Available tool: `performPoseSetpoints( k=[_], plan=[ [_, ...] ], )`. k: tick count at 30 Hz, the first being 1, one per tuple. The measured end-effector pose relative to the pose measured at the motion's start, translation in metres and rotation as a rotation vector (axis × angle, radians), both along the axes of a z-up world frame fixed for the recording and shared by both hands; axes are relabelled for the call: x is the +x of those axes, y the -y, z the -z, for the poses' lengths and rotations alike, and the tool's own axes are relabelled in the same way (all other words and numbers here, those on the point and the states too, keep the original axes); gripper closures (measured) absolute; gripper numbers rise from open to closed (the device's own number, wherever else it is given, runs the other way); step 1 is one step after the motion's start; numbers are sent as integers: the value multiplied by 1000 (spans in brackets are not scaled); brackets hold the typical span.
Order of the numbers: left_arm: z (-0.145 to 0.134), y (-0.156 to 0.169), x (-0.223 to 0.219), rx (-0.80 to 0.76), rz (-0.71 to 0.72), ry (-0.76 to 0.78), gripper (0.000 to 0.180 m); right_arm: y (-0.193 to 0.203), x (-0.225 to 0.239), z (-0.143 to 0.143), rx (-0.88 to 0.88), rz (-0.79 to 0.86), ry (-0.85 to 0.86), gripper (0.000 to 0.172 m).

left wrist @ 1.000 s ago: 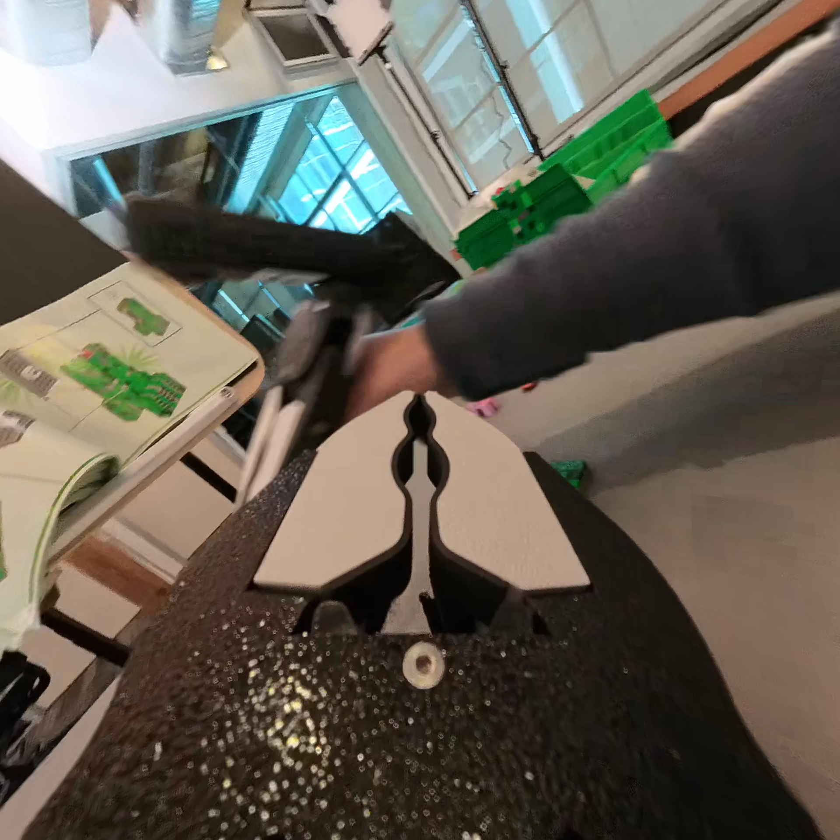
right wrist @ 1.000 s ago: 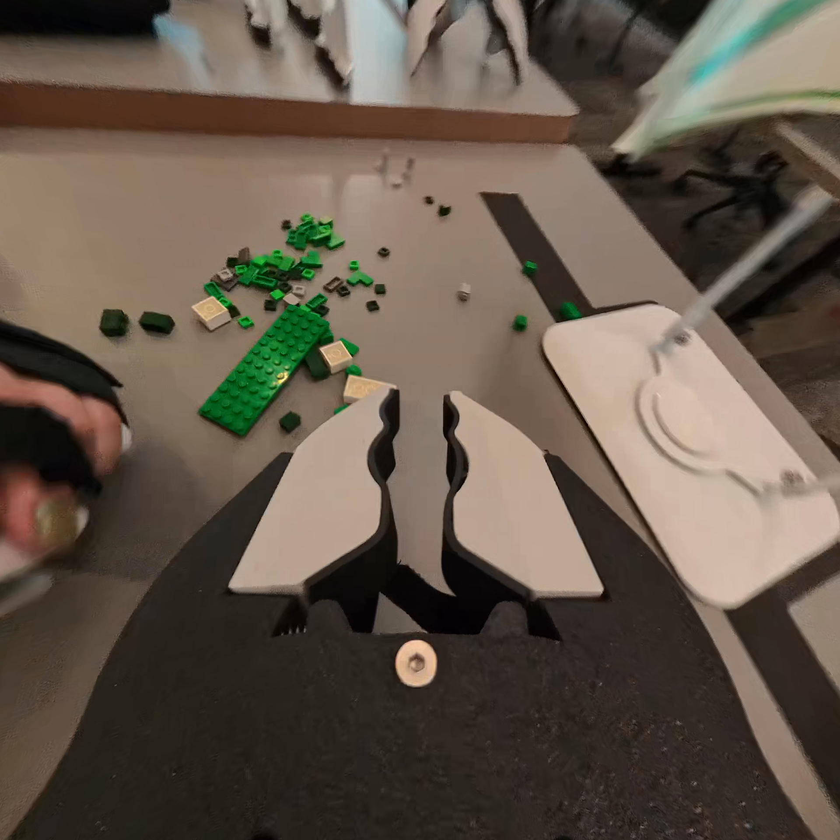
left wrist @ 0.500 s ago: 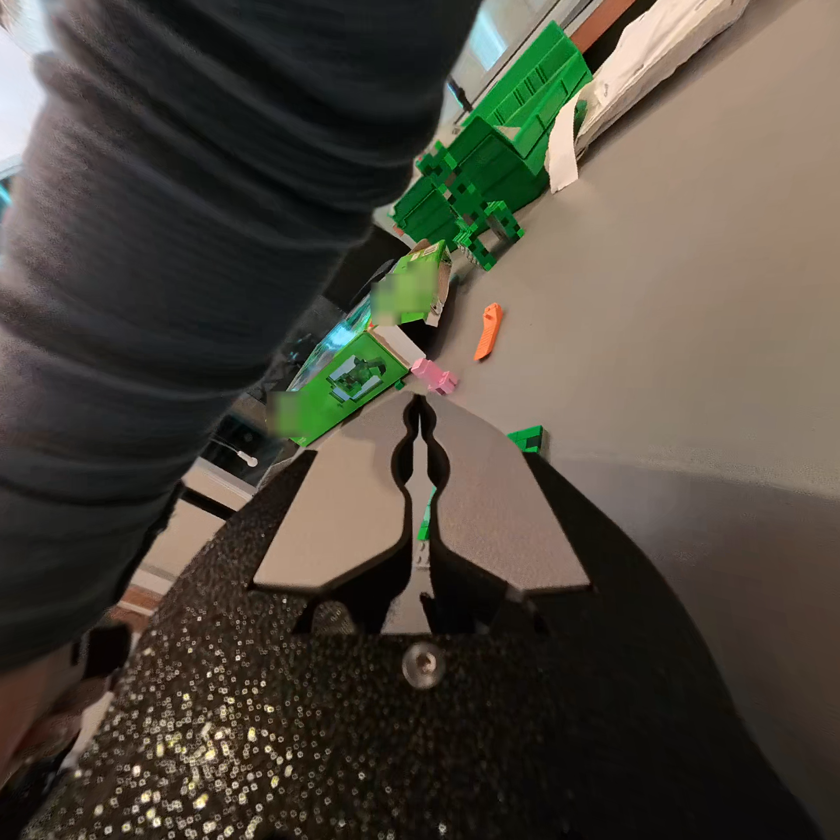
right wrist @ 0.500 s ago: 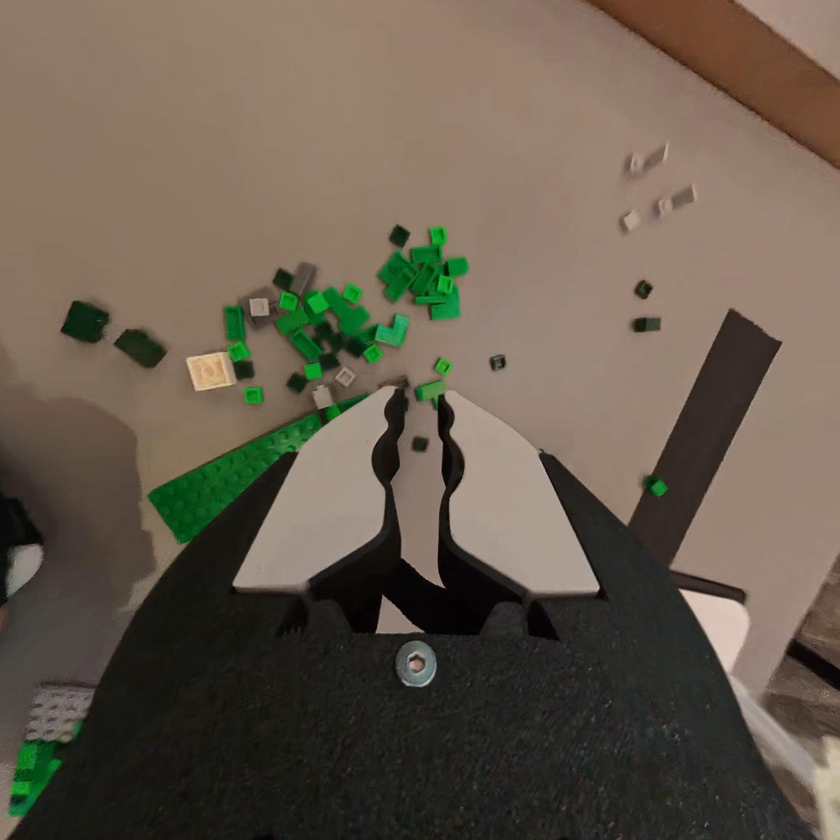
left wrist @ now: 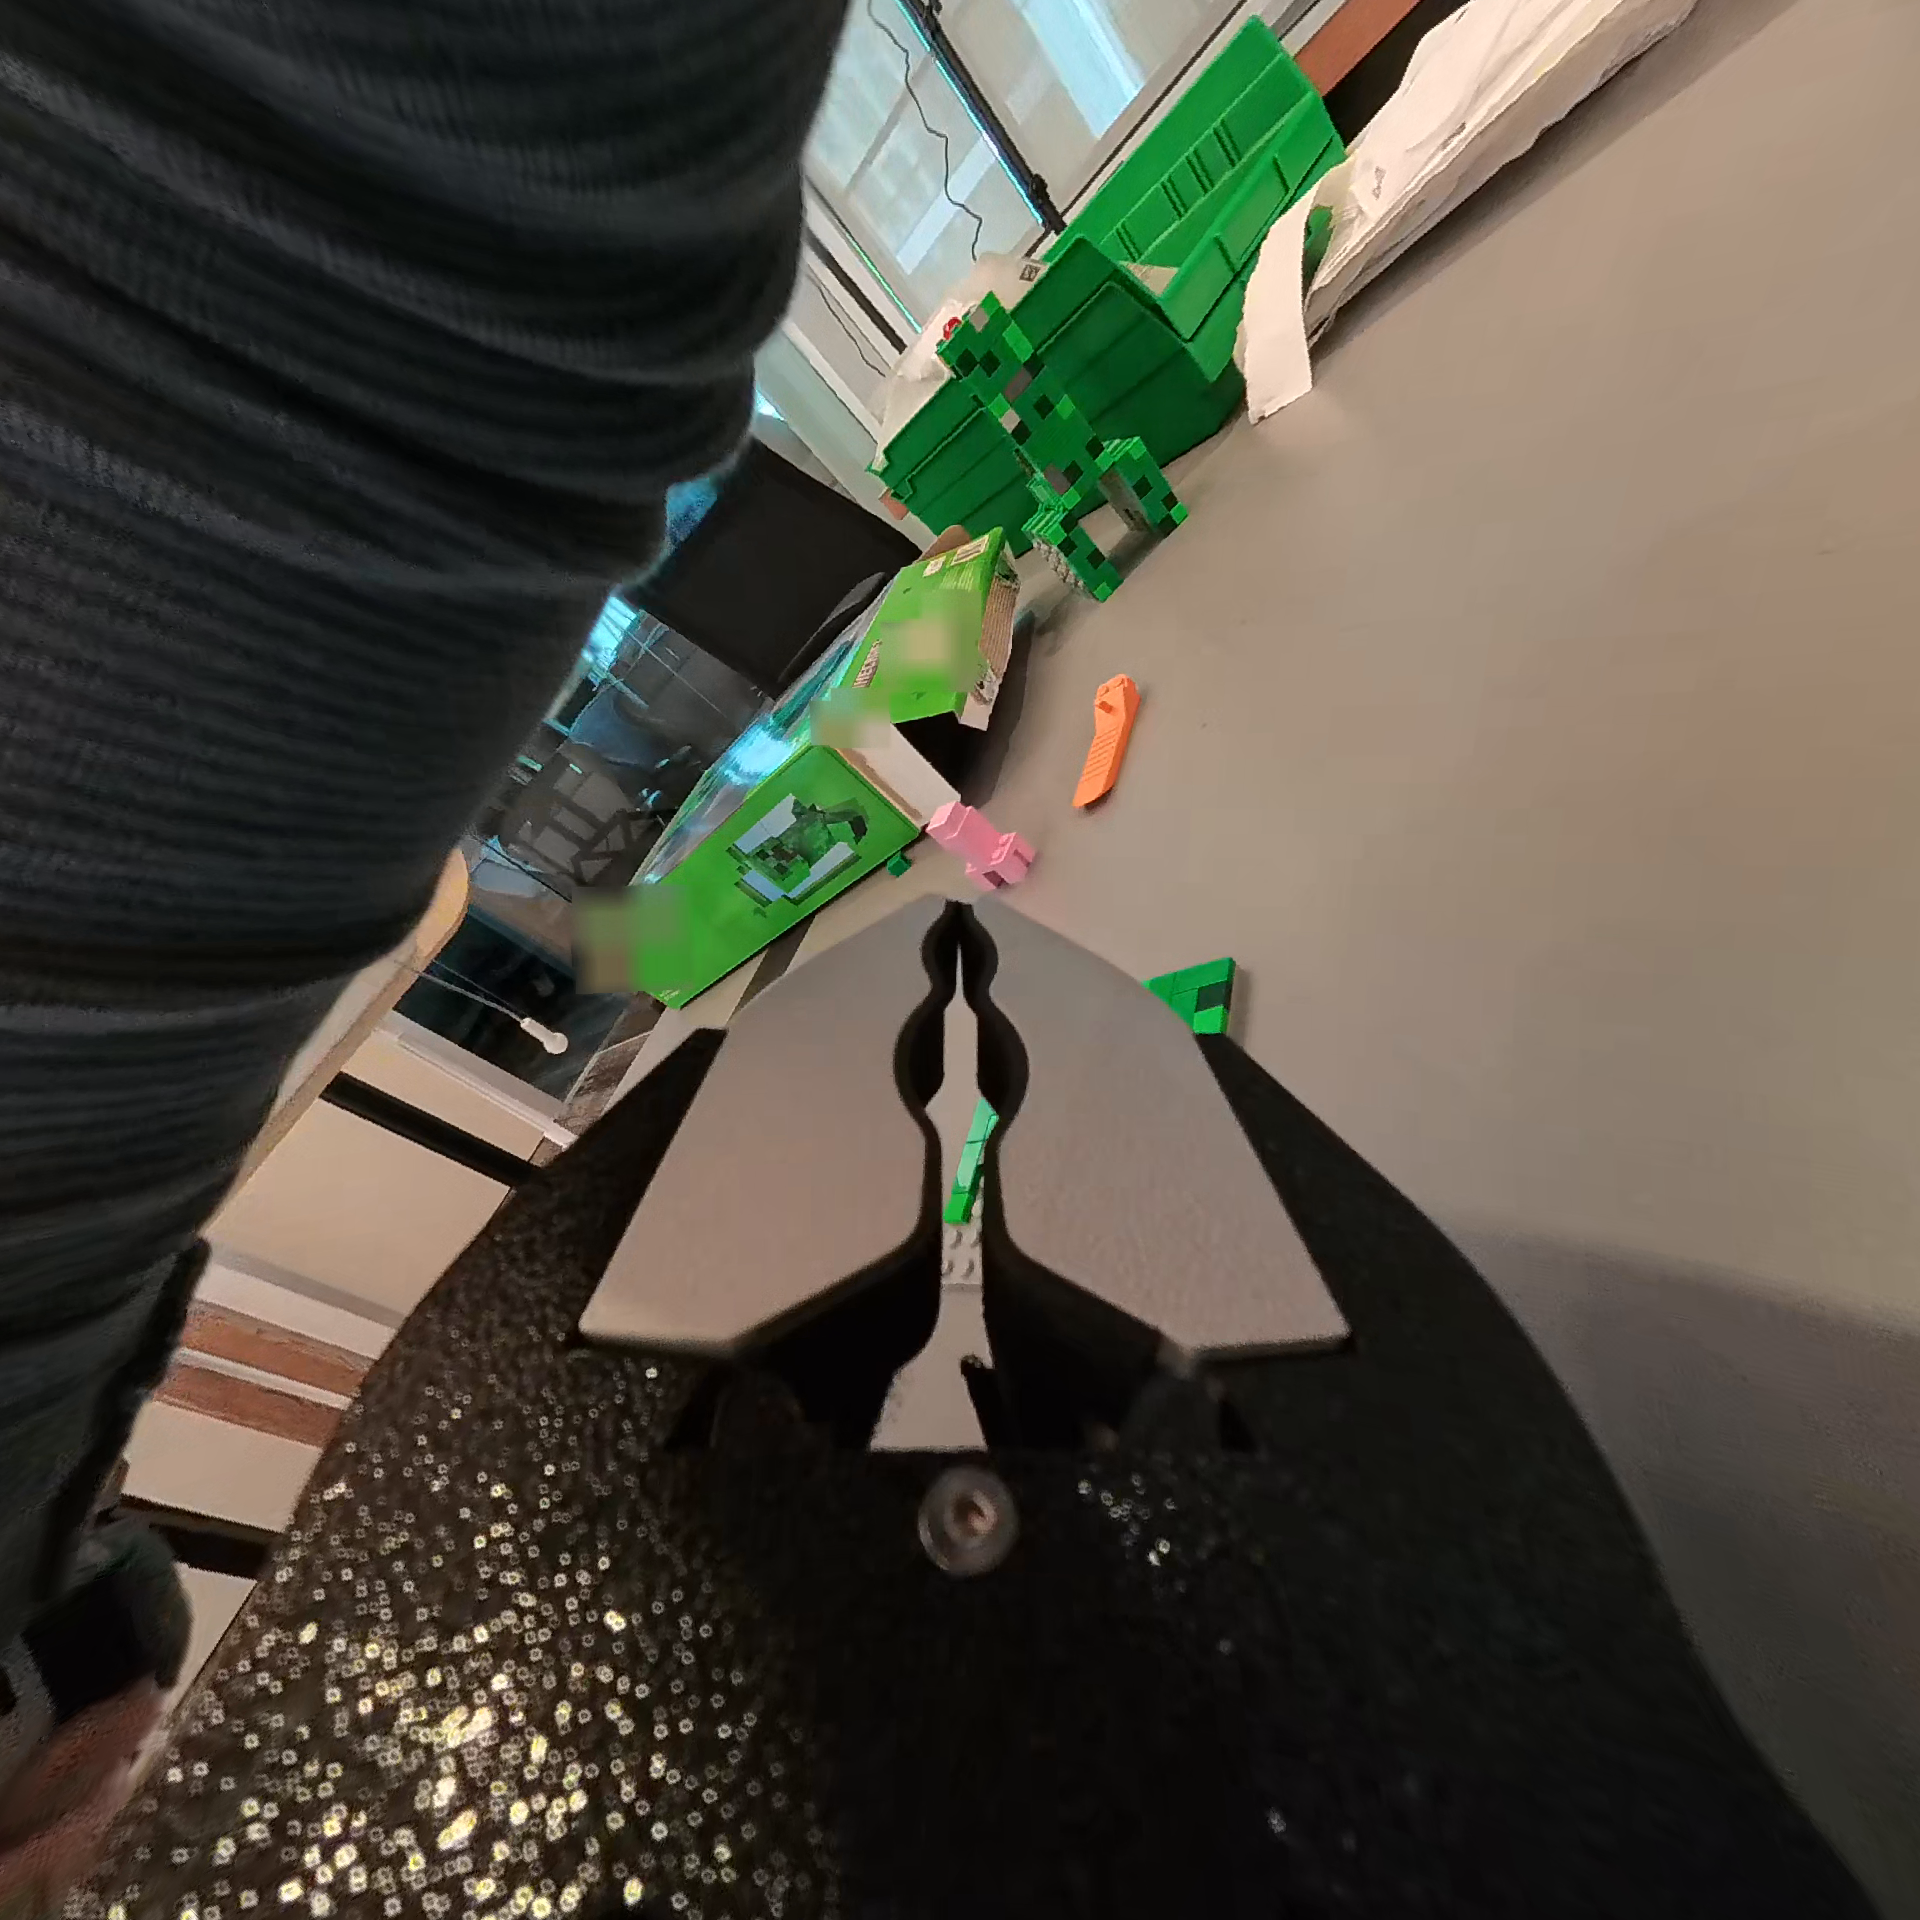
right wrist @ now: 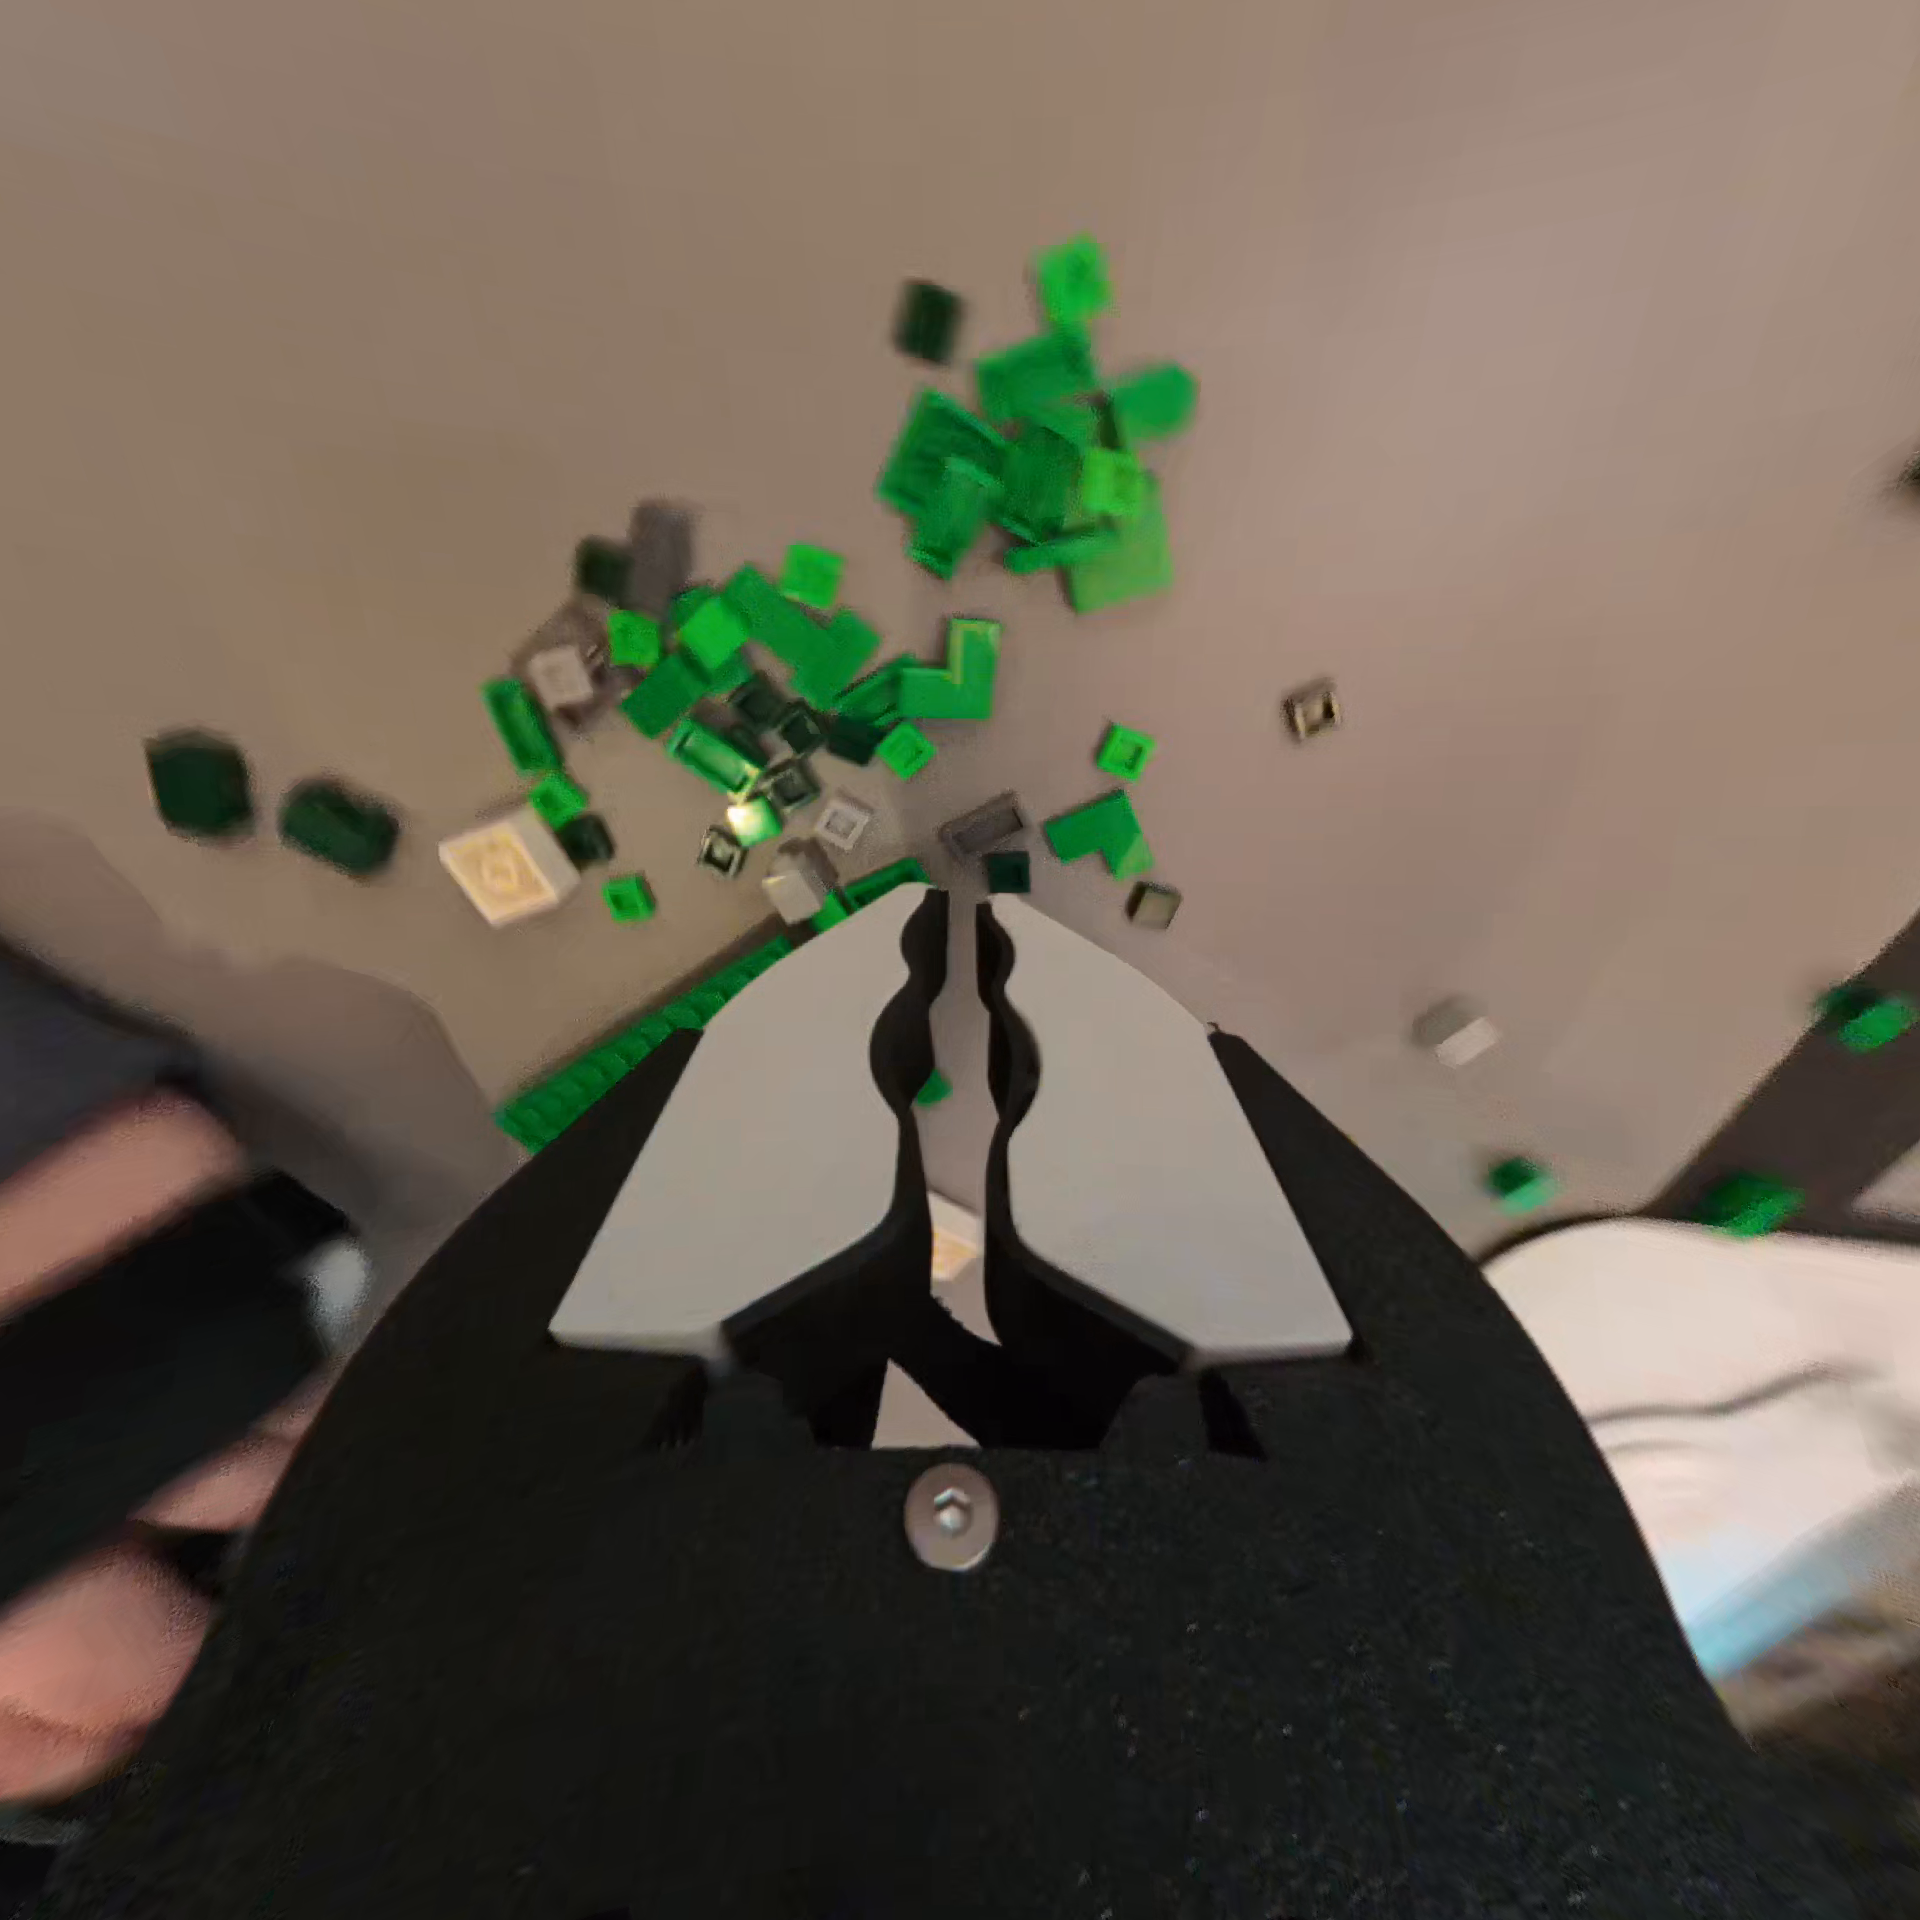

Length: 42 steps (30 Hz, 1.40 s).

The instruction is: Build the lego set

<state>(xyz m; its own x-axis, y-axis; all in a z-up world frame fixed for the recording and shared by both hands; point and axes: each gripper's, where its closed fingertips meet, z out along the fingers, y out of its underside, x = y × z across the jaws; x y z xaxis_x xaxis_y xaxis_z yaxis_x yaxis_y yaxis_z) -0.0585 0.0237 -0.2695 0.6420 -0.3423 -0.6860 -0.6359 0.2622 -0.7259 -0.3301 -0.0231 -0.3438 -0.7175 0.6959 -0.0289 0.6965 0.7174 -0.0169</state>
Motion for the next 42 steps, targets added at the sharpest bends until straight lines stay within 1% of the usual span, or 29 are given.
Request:
performPoseSetpoints(
  k=[1,3,4,5,7,10,12,20,24,25,28,30,32,33,35,37,39,42],
  plan=[
    [0,0,0,-1,0,1,180,2,0,3,-47,149,26,168],
    [0,0,0,-5,0,4,180,17,1,3,-221,373,93,166],
    [0,0,0,-6,0,5,180,17,2,3,-244,433,119,160],
    [0,0,0,-6,1,6,180,11,2,5,-219,458,119,156],
    [1,0,0,-7,2,6,180,1,3,7,-157,471,110,152],
    [1,-1,0,-11,4,3,180,4,8,6,-171,503,149,151],
    [1,0,1,-12,5,2,180,1,10,8,-135,500,152,152],
    [1,-1,-1,-17,4,12,180,3,9,11,-121,516,131,158],
    [2,-1,0,-21,7,10,180,5,11,11,-79,485,104,158],
    [2,-1,0,-23,7,11,180,5,12,12,-65,473,101,163],
    [3,-1,-1,-26,6,10,180,5,11,12,-49,443,76,164],
    [4,-1,-1,-26,5,3,180,2,12,10,-40,405,33,165],
    [5,-2,-2,-31,0,-1,180,-3,13,1,-67,360,-42,164],
    [5,-2,-3,-35,0,-3,180,-2,15,-8,-119,336,-83,164],
    [4,0,-4,-33,7,7,180,-8,23,-31,-210,319,-197,165],
    [1,9,1,-38,61,36,180,-15,37,-59,-325,296,-339,165],
    [-5,21,4,-33,96,89,180,-16,63,-90,-508,237,-483,165],
    [-26,45,-5,9,109,278,180,-18,112,-131,-750,152,-720,165]
  ],
)
